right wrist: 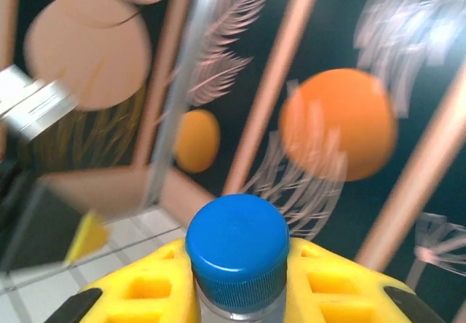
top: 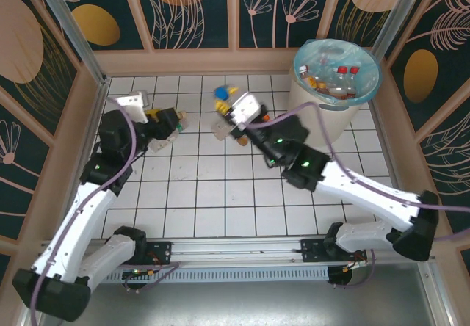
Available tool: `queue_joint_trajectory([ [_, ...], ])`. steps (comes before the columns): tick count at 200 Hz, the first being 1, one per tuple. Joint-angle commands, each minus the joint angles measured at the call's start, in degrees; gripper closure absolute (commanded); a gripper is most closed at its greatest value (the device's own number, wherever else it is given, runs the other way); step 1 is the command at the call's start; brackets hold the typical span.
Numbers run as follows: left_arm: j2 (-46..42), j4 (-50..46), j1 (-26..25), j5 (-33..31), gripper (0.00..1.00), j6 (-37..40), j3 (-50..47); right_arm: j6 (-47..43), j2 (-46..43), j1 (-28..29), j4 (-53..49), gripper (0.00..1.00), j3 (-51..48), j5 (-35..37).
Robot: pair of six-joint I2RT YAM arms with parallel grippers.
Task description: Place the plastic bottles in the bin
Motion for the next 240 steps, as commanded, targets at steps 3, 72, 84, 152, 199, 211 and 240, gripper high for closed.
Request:
queue_joint_trajectory([
  [3, 3.5, 3.5, -11.2, -5.9, 0.39, 4.4, 5.1, 8.1, -4.7, -7.4, -7.1, 0.86, 5.1, 7.9],
  [72, 14.6, 5.0, -29.4, -9.1, 0.38, 9.2, 10.2, 18.2, 1.3, -40.6, -18.1, 0.87, 17.3, 0.3],
  [84, 15.2, 5.1, -29.7, -8.9, 0.38, 9.0, 9.8, 19.6, 3.8, -43.3, -18.2, 0.86, 17.8, -1.4],
  [152, 15.3, 4.6, -29.8, -10.5, 0.36, 8.6, 6.6, 28.0, 12.3, -47.7, -13.3, 0.80, 10.0, -8.9],
  [199, 16.0, 4.9, -29.7, -10.9, 0.36, 8.2, 5.1, 31.4, 20.0, -49.9, -18.7, 0.79, 11.7, -14.8],
  [211, 16.2, 5.2, -29.8, -10.9, 0.36, 8.0, 4.8, 32.4, 21.6, -50.8, -19.9, 0.79, 11.7, -16.0],
  [240, 16.6, 5.2, -29.8, -10.7, 0.35, 8.1, 4.6, 31.9, 24.9, -51.4, -24.4, 0.80, 13.3, -14.2],
])
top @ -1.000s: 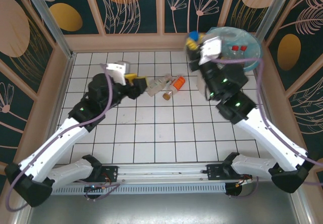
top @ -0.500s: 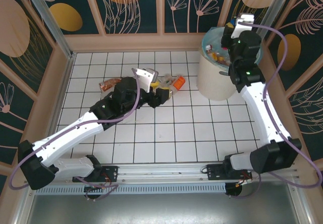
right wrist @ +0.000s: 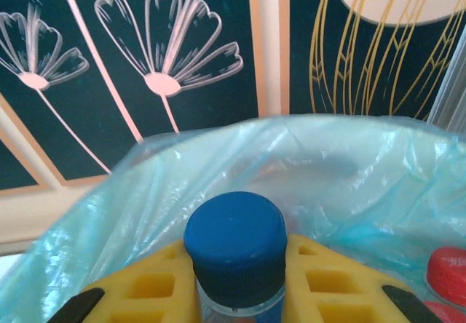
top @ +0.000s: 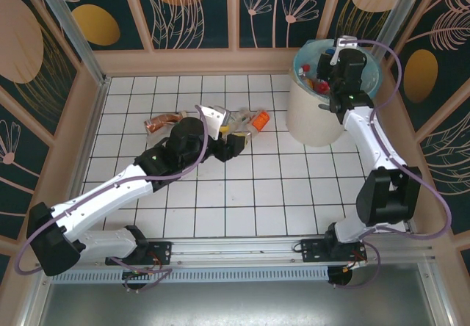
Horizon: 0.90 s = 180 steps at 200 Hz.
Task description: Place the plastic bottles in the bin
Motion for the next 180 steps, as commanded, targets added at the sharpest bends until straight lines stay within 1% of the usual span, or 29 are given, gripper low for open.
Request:
queue_joint_trajectory([
  [1, 0.7, 1.6, -0.2, -0.8, 0.35, 0.5, -0.5, 3.4, 3.6, 0.5, -8.5, 0.80, 1.4, -3.0],
  [29, 1.2, 1.6, -0.1, -1.0, 0.35, 0.8, -0.5, 1.4, 6.6, 0.5, -12.5, 0.79, 3.7, -0.4],
  [53, 2.0, 2.0, -0.1, -0.9, 0.35, 0.9, -0.6, 1.0, 9.6, 0.2, -14.9, 0.79, 5.0, -1.5],
  [70, 2.6, 1.9, -0.1, -0.8, 0.35, 0.7, -0.4, 0.8, 12.6, 0.2, -18.1, 0.78, 7.7, -1.8],
  [88, 2.7, 1.9, -0.1, -0.8, 0.35, 0.8, -0.3, 1.3, 14.2, 0.2, -19.2, 0.75, 9.4, -2.5],
  [103, 2.6, 1.5, -0.1, -1.0, 0.35, 0.8, -0.2, 1.8, 13.4, 0.5, -18.5, 0.69, 9.8, -2.5],
  [125, 2.1, 1.3, -0.1, -2.5, 0.34, 1.4, 0.0, 2.5, 11.2, 1.0, -17.5, 0.58, 11.5, -1.7],
  [155, 0.4, 0.9, -0.1, -7.0, 0.32, 1.7, 0.5, 3.1, 6.3, 2.6, -17.1, 0.46, 15.1, 1.8],
  [180, -1.4, 0.6, -0.1, -11.0, 0.30, 1.0, 1.0, 2.8, 1.2, 5.2, -15.5, 0.35, 15.5, 5.5],
])
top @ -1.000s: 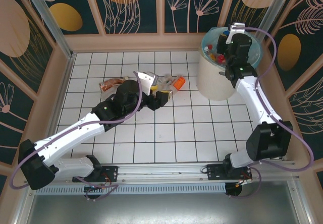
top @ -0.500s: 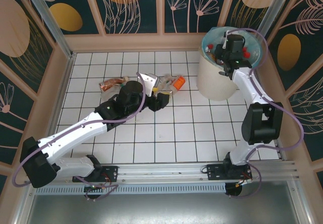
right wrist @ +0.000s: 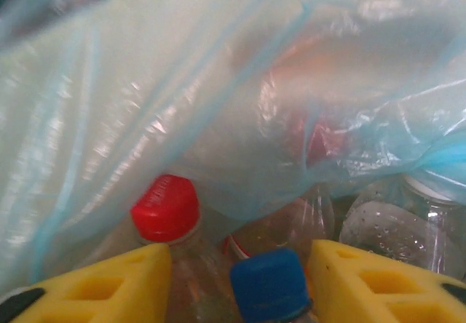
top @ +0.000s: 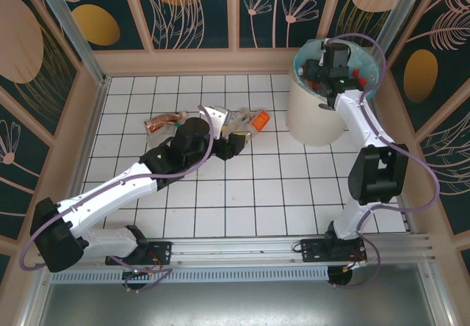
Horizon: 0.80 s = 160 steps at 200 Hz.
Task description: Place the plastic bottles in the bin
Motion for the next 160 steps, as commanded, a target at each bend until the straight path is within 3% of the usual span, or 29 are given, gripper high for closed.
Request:
queue_joint_trajectory([
  [1, -3.0, 0.5, -0.2, -5.6, 0.30, 0.3, 1.2, 0.3, -8.1, 2.9, 1.7, 0.35, 3.4, 4.3],
  [16, -4.3, 0.2, -0.1, -8.0, 0.29, -0.4, 1.0, 0.3, -10.8, 4.9, 2.2, 0.31, 3.0, 6.8],
  [49, -7.3, -0.3, -0.1, -12.8, 0.28, -1.4, 0.1, 2.6, -16.1, 10.1, 2.3, 0.32, 1.0, 11.4],
  [81, -9.0, -4.2, 0.0, -19.8, 0.26, -2.3, -1.2, 5.3, -18.0, 19.9, 2.8, 0.36, -1.3, 14.5],
  [127, -9.8, -7.9, 1.2, -23.4, 0.25, -4.3, -2.5, 14.3, -7.1, 30.6, -2.0, 0.39, 1.6, 13.0],
  [160, -8.8, -6.8, 6.7, -17.3, 0.25, -4.7, -6.7, 21.7, -0.2, 31.7, -1.0, 0.41, 0.0, 9.4],
])
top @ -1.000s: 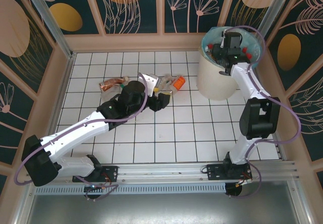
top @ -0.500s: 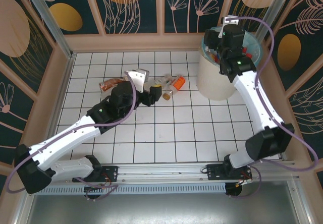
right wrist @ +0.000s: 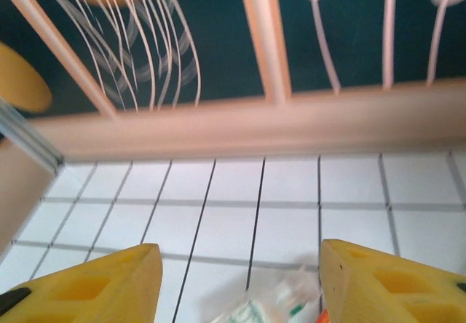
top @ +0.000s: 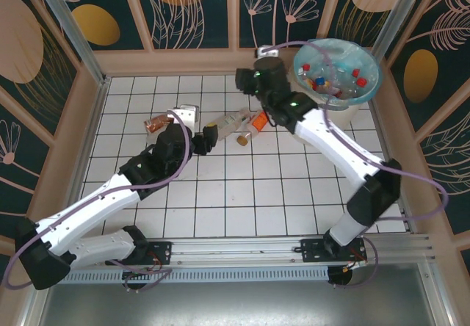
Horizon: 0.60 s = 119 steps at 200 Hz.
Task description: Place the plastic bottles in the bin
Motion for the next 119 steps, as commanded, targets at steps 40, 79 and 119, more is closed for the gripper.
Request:
queue_joint_trajectory([
  [40, 1.6, 1.7, 8.1, 8.0, 0.24, -3.4, -6.2, 16.7, 10.8, 2.2, -4.5, 0.46, -2.2, -3.3],
  [79, 3.2, 5.9, 12.6, 14.5, 0.23, -6.4, -11.2, 16.1, 16.2, 3.6, -6.3, 0.43, -0.6, -0.7],
  [119, 3.3, 7.4, 14.8, 15.9, 0.22, -7.2, -12.7, 17.7, 24.0, 0.4, -8.7, 0.40, 6.8, -1.1],
])
